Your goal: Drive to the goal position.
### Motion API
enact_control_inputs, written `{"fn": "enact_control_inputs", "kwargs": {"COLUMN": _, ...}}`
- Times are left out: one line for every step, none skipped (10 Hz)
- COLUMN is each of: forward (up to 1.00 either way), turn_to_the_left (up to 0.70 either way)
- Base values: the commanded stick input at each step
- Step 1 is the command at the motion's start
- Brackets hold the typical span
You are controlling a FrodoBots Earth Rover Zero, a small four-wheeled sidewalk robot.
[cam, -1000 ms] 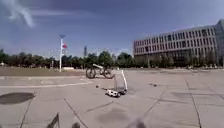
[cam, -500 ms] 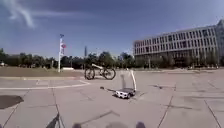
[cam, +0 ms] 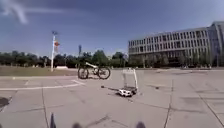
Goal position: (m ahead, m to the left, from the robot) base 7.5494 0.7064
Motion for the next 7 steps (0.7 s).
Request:
{"fn": "enact_control_inputs", "kwargs": {"forward": 0.0, "turn_to_the_left": -0.7}}
{"fn": "enact_control_inputs", "kwargs": {"forward": 0.0, "turn_to_the_left": -0.7}}
{"fn": "enact_control_inputs", "kwargs": {"forward": 0.0, "turn_to_the_left": -0.7}}
{"fn": "enact_control_inputs", "kwargs": {"forward": 0.0, "turn_to_the_left": -0.7}}
{"fn": "enact_control_inputs", "kwargs": {"forward": 0.02, "turn_to_the_left": -0.62}}
{"fn": "enact_control_inputs", "kwargs": {"forward": 0.26, "turn_to_the_left": -0.25}}
{"fn": "enact_control_inputs", "kwargs": {"forward": 0.7, "turn_to_the_left": -0.04}}
